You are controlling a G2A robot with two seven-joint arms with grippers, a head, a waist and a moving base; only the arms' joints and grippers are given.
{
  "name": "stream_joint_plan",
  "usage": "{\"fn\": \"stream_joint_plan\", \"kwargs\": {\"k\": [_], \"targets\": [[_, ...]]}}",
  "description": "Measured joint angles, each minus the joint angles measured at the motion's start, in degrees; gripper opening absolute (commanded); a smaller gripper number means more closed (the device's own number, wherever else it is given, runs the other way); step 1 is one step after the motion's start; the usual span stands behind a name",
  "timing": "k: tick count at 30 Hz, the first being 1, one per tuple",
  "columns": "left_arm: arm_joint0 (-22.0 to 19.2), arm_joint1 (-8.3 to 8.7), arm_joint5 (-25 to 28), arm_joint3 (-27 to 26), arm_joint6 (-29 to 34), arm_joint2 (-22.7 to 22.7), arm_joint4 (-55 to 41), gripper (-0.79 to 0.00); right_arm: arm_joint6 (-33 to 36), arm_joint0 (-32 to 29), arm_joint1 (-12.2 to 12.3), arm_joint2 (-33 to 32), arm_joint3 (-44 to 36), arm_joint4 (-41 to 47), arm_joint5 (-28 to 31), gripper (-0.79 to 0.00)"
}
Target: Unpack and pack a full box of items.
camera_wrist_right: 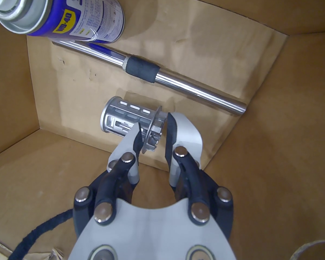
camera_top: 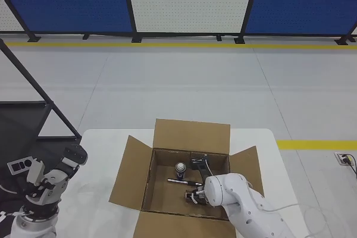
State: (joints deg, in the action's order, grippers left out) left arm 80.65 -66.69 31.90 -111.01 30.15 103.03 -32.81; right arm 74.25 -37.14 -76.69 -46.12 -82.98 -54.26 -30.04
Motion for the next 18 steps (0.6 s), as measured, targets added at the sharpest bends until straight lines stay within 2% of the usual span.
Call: {"fn": "stream_joint_plan", "kwargs": {"k": [3,11,18], "targets": [[0.04,-0.03,0.09,0.02,-0.13,-0.02,0.02,0.000,0.45,-0.24,-0.22,-0.35,-0.09,-0.84,0.45,-0.785],[0.15,-0.08,0.15,-0.05,-0.27,0.01,0.04,0.000,0.82,-1.69,-0.69,-1.86,-2.92,-3.88,0.81,-0.785],[0.10,-0.12,-0.04,-0.27,-0.24,-0.09,0.23,0.000,-0.36,-7.38,0.08,-5.18,-14.65,-11.50,-0.34,-0.785]]}}
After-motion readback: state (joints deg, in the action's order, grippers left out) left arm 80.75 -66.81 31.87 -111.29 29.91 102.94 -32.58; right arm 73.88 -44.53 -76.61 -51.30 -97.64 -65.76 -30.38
